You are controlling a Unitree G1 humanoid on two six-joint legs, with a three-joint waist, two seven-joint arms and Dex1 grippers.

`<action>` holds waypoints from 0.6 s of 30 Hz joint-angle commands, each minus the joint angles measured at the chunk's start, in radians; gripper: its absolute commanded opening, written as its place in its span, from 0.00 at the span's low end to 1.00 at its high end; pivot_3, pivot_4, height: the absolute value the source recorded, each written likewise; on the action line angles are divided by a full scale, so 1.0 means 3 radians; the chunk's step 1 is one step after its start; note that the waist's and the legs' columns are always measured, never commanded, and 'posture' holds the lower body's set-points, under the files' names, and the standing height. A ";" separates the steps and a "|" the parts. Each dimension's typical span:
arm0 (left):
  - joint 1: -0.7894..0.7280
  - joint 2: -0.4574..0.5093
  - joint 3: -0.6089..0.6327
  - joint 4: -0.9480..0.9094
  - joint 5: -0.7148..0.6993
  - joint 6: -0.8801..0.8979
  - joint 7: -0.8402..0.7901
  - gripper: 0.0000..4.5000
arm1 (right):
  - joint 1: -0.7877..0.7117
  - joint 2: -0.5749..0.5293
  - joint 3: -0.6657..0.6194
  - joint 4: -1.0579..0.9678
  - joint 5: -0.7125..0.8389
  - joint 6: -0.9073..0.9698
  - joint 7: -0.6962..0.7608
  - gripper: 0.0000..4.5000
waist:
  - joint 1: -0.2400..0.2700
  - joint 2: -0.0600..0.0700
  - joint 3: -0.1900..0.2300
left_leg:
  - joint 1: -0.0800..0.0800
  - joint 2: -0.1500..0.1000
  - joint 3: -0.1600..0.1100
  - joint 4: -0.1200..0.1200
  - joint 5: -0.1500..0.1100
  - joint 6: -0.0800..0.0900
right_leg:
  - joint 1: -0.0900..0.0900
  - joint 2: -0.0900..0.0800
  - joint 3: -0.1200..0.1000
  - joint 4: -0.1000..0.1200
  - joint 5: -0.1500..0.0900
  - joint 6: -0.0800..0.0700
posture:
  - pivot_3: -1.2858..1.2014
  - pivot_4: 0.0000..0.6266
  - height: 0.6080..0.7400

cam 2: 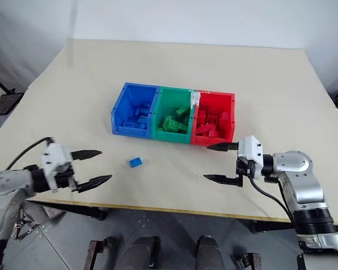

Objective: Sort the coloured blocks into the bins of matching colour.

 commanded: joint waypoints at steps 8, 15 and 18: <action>-0.0986 -0.0267 -0.0964 0.0865 0.0744 0.0036 0.0155 0.78 | 0.0437 -0.0058 -0.0293 -0.0413 0.0055 0.0002 -0.0266 1.00 | -0.0033 0.0001 -0.0001 | 0.0002 -0.0001 0.0004 0.0002 0.0001 -0.0001 | 0.0000 0.0001 0.0001 0.0011 0.0000 0.0001 | 0.52 0.24 1.00; -0.0927 -0.0272 -0.1033 0.0661 0.0646 0.0229 -0.0005 0.28 | 0.0622 -0.0048 -0.0327 -0.0572 0.0065 0.0021 -0.0404 1.00 | -0.0031 0.0002 -0.0002 | 0.0003 0.0000 0.0004 0.0004 0.0001 0.0000 | 0.0003 0.0001 0.0002 0.0010 0.0000 0.0001 | 0.52 0.24 1.00; -0.0910 -0.0295 -0.0996 0.0674 0.0616 0.0170 -0.0027 0.10 | 0.0624 -0.0038 -0.0318 -0.0573 0.0060 0.0017 -0.0448 1.00 | -0.0029 0.0002 -0.0002 | 0.0003 0.0000 0.0004 0.0005 0.0001 0.0000 | 0.0003 0.0001 0.0002 0.0009 0.0000 0.0001 | 0.52 0.24 1.00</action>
